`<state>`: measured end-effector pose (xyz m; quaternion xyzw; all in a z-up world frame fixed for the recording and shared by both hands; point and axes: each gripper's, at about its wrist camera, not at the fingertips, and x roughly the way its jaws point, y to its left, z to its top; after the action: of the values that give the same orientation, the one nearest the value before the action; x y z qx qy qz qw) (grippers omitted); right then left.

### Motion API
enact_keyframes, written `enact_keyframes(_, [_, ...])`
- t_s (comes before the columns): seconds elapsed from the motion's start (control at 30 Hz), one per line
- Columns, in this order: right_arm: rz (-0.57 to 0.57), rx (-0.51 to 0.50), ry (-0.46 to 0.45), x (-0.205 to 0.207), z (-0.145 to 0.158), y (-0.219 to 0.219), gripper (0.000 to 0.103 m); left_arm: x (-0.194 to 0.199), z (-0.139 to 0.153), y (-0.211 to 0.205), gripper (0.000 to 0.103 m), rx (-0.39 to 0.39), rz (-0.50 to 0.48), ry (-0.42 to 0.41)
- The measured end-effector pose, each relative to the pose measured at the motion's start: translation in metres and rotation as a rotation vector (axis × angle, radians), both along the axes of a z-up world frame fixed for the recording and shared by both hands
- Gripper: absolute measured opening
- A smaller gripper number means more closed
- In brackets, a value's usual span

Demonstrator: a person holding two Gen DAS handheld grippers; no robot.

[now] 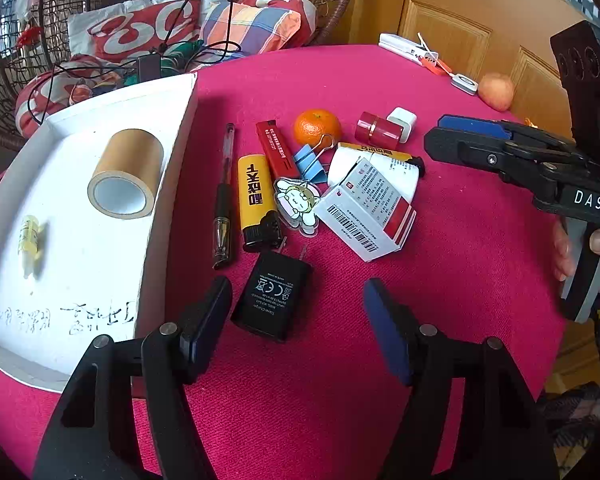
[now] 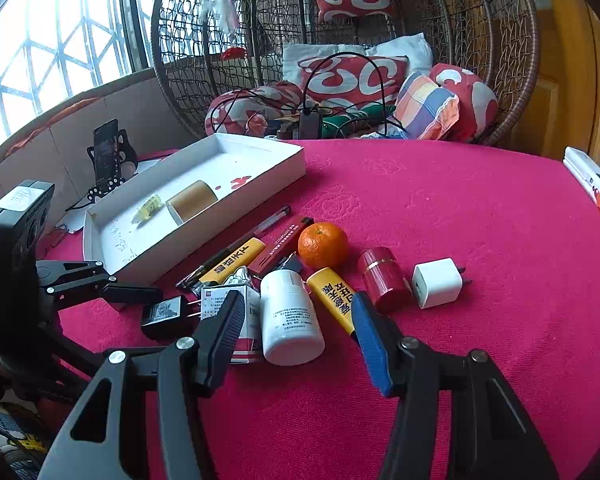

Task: Organize rigid objects
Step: 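Withdraw both tools from the tray back toward the remaining items, then grasp the white pill bottle with the right tool while the left tool grasps the black charger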

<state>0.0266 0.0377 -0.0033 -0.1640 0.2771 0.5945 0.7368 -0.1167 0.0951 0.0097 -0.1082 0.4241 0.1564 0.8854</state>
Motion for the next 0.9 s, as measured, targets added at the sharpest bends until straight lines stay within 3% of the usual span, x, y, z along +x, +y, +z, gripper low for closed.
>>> enact_keyframes(0.13, [0.011, -0.065, -0.005, 0.002, -0.011, 0.013, 0.041, -0.001, 0.001, 0.001, 0.065, -0.003, -0.004, 0.001])
enact_keyframes(0.23, [0.020, -0.084, 0.008, 0.000, -0.016, 0.015, 0.038, -0.002, 0.006, -0.003, 0.061, -0.024, -0.038, -0.017])
enact_keyframes(0.37, [0.023, -0.083, 0.015, -0.002, -0.015, 0.019, 0.037, 0.002, 0.003, -0.003, 0.061, -0.027, -0.040, -0.007])
enact_keyframes(0.47, [0.010, -0.093, 0.040, 0.002, -0.018, 0.025, 0.037, 0.005, -0.006, 0.003, 0.059, -0.080, -0.030, 0.014])
enact_keyframes(0.6, [0.000, -0.102, 0.077, 0.007, -0.022, 0.028, 0.038, 0.006, -0.006, -0.005, 0.057, -0.056, -0.058, 0.020])
enact_keyframes(0.63, [0.000, -0.143, 0.084, 0.008, -0.027, 0.031, 0.040, 0.006, -0.007, -0.005, 0.056, -0.052, -0.058, 0.020])
enact_keyframes(0.77, [0.005, -0.148, 0.050, 0.002, -0.028, 0.031, 0.042, 0.003, -0.006, 0.000, 0.049, -0.074, -0.038, 0.006])
enact_keyframes(0.87, [-0.004, -0.136, 0.064, 0.003, -0.026, 0.028, 0.036, 0.000, -0.006, 0.002, 0.045, -0.081, -0.029, -0.003])
enact_keyframes(0.9, [-0.015, -0.127, 0.070, 0.004, -0.025, 0.025, 0.036, 0.000, -0.006, 0.002, 0.035, -0.063, -0.021, 0.000])
